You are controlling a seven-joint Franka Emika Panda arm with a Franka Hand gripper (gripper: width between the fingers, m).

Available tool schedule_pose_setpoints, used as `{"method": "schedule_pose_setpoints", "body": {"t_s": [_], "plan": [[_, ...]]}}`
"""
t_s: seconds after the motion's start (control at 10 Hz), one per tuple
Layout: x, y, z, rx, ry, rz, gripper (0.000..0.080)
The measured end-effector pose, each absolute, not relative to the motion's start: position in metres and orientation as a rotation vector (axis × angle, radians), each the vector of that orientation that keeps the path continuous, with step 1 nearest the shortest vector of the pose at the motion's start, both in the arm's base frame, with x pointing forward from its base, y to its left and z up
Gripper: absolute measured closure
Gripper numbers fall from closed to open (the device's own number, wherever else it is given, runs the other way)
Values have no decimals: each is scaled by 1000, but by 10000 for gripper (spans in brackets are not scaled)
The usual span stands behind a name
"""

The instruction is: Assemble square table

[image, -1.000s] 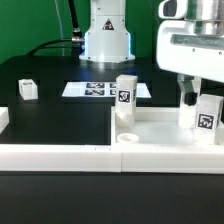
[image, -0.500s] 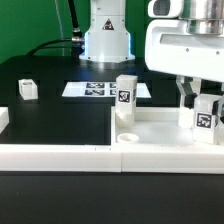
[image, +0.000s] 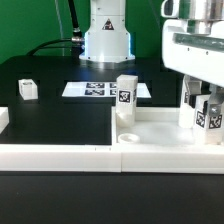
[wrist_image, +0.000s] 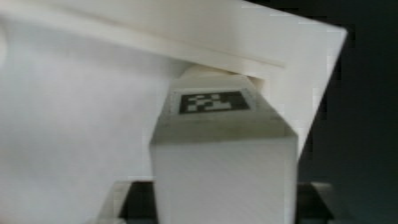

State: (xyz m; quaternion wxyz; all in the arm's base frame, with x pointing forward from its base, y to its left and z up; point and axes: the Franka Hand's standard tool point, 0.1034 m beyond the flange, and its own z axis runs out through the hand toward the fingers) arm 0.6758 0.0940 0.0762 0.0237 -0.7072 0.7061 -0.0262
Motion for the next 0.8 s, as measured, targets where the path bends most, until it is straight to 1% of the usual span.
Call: {"method": "schedule_pose_setpoints", "body": {"t_s": [0.2, 0.5, 0.8], "plan": [[674, 96, 76, -1757, 2542, -56, 511], [672, 98, 78, -1651, 2573, -107, 507], [668, 97, 78, -1723, 2553, -101, 501]]}}
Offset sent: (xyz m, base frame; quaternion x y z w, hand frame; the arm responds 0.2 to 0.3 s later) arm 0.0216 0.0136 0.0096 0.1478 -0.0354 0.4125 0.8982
